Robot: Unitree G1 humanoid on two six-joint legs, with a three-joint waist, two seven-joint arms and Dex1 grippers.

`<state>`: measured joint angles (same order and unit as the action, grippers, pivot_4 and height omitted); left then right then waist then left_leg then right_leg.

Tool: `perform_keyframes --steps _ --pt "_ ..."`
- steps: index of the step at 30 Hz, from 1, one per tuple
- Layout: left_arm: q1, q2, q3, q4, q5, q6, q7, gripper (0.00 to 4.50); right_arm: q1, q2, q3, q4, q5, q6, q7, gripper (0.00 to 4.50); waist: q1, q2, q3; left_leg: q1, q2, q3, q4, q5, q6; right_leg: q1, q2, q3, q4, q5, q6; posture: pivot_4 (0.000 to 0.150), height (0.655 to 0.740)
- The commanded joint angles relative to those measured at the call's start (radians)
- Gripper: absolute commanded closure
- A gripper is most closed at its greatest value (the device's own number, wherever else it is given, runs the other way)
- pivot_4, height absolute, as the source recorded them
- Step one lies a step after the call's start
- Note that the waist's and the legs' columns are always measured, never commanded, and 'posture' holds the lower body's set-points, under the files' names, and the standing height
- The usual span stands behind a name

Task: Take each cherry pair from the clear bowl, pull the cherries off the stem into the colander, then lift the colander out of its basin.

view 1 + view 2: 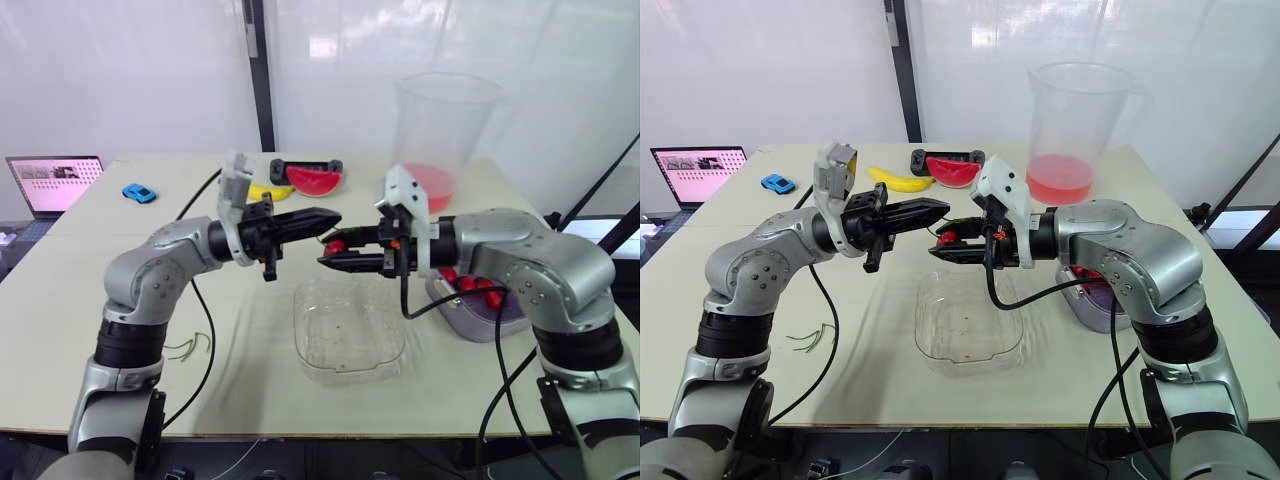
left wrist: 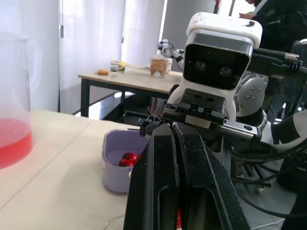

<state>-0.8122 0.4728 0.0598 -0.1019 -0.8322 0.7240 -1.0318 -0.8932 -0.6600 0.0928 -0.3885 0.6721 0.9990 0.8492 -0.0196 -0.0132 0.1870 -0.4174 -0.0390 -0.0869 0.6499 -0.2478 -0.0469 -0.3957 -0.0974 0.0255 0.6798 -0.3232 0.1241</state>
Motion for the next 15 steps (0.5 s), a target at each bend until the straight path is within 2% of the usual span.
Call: perform_keyframes --steps 1,9,15 --pt "-0.016 0.005 0.012 -0.021 -0.003 -0.017 -0.007 4.50 -0.026 -0.009 -0.016 -0.014 -0.002 -0.007 -0.008 3.33 0.000 0.000 0.000 0.000 0.000 0.000 0.000 0.000 0.000 0.000 0.000 0.000 0.000 0.000 0.000 0.150 0.7400" --pt "-0.018 0.000 0.010 -0.021 -0.002 -0.017 -0.005 4.50 -0.010 -0.034 0.000 -0.015 -0.012 -0.006 0.005 3.33 0.000 0.000 0.000 0.000 0.000 0.000 0.000 0.000 0.000 0.000 0.000 0.000 0.000 0.000 0.000 0.150 0.7400" --pt "-0.016 0.001 0.012 -0.019 -0.001 -0.019 -0.007 4.50 0.044 -0.118 0.027 -0.026 -0.030 -0.006 0.052 3.33 0.001 0.000 0.000 0.000 0.000 0.000 0.000 0.000 0.000 0.000 0.000 0.000 0.000 0.000 0.000 0.150 0.7400"
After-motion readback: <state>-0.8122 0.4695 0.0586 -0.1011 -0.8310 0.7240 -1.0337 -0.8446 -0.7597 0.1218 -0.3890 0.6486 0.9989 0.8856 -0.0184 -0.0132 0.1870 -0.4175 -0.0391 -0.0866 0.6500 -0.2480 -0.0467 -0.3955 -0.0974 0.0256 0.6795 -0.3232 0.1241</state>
